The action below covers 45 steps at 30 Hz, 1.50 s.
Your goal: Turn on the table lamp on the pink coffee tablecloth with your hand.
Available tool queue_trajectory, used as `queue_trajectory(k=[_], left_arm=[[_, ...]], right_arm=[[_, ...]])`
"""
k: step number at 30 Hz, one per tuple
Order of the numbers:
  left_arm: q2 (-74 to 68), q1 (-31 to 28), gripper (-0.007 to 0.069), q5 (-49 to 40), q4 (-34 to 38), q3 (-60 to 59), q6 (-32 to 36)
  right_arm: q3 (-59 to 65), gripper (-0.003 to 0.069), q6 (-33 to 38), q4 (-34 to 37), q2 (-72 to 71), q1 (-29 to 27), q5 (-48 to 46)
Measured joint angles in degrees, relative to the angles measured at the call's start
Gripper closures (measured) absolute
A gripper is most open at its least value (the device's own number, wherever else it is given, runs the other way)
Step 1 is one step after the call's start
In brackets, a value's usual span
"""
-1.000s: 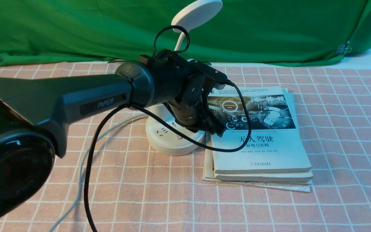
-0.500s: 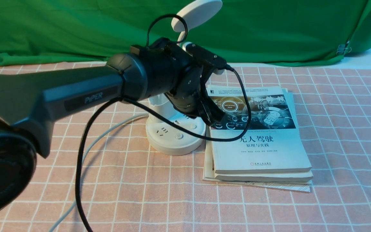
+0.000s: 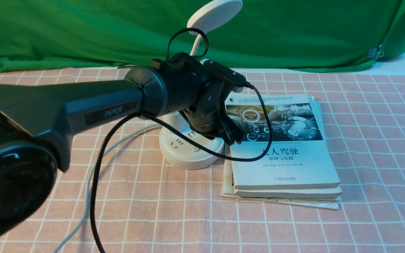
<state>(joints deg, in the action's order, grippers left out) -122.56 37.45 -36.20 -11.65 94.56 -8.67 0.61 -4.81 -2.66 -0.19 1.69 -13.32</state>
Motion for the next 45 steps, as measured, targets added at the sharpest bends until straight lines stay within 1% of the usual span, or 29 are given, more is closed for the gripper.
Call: queue_trajectory(k=[8, 14, 22, 28, 32, 36, 39, 43, 45], left_arm=[[-0.9, 0.0, 0.0603, -1.4, 1.3, 0.1, 0.1], [-1.7, 0.0, 0.0603, -1.4, 3.2, 0.7, 2.0], [-3.3, -0.1, 0.0603, -2.8, 3.4, 1.5, 2.9], [-1.8, -0.1, 0.0603, -3.1, 3.5, 1.6, 3.0], [2.9, -0.1, 0.0603, -8.3, 5.9, -0.4, 3.0], [10.5, -0.1, 0.0603, -9.8, 6.2, -0.6, 1.4], [16.1, -0.1, 0.0603, -10.2, 6.3, -3.1, 1.0], [26.9, -0.1, 0.0603, -8.1, 6.3, -14.2, -0.8], [32.6, -0.1, 0.0603, -5.9, 6.3, -22.3, -2.5]], right_arm=[[0.0, 0.0421, 0.0, 0.0, 0.0, 0.0, 0.0], [0.0, 0.0421, 0.0, 0.0, 0.0, 0.0, 0.0], [0.0, 0.0421, 0.0, 0.0, 0.0, 0.0, 0.0], [0.0, 0.0421, 0.0, 0.0, 0.0, 0.0, 0.0], [0.0, 0.0421, 0.0, 0.0, 0.0, 0.0, 0.0], [0.0, 0.0421, 0.0, 0.0, 0.0, 0.0, 0.0], [0.0, 0.0421, 0.0, 0.0, 0.0, 0.0, 0.0], [0.0, 0.0421, 0.0, 0.0, 0.0, 0.0, 0.0], [0.0, 0.0421, 0.0, 0.0, 0.0, 0.0, 0.0]])
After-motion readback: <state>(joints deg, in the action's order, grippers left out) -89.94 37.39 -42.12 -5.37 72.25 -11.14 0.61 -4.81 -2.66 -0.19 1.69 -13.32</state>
